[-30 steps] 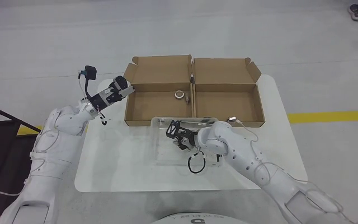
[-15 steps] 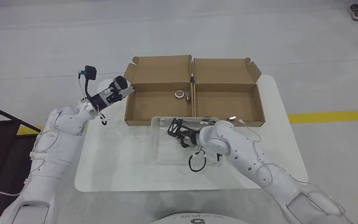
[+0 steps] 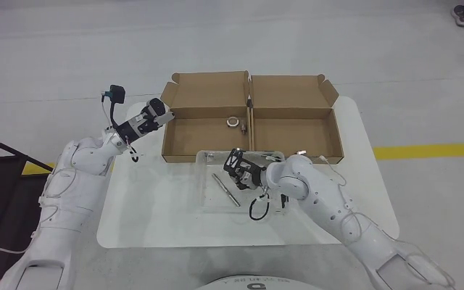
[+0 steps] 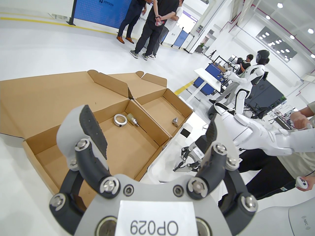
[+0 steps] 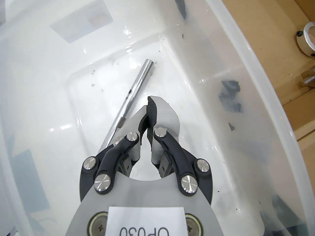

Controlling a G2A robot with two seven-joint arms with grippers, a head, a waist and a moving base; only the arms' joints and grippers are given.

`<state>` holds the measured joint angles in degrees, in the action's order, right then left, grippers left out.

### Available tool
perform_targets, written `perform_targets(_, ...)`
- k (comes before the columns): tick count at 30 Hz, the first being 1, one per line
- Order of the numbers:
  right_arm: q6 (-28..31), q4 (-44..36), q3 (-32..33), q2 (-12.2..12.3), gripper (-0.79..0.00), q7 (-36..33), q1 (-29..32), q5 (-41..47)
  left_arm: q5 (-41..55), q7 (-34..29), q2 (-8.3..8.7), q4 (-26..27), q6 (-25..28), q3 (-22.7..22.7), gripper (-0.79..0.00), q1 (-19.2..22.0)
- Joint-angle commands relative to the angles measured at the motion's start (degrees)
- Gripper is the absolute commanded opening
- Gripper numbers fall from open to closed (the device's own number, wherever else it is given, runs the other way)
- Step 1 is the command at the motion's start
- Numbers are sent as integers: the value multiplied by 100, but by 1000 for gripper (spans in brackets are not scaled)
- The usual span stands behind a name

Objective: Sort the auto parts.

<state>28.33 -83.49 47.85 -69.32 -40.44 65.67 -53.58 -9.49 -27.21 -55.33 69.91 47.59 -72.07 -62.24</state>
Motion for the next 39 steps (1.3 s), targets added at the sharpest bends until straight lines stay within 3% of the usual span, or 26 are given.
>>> perform_targets(1, -3, 39, 87, 17, -785, 46, 2, 66, 0, 0, 0, 0, 0, 0, 0, 0)
perform_targets(5, 109, 36, 183, 44, -742, 101, 56, 241, 0, 0, 0, 0, 0, 0, 0, 0)
perform_targets(7, 239, 33, 211, 53, -637, 110, 74, 407, 0, 0, 0, 0, 0, 0, 0, 0)
perform_targets(9, 511, 86, 238, 55, -588, 182, 96, 781, 0, 0, 0, 0, 0, 0, 0, 0)
perform_targets(14, 896, 400, 310, 67, -591, 135, -4, 1383, 0, 0, 0, 0, 0, 0, 0, 0)
perform_targets(39, -18, 319, 37, 77, -514, -52, -23, 457, 0, 0, 0, 0, 0, 0, 0, 0)
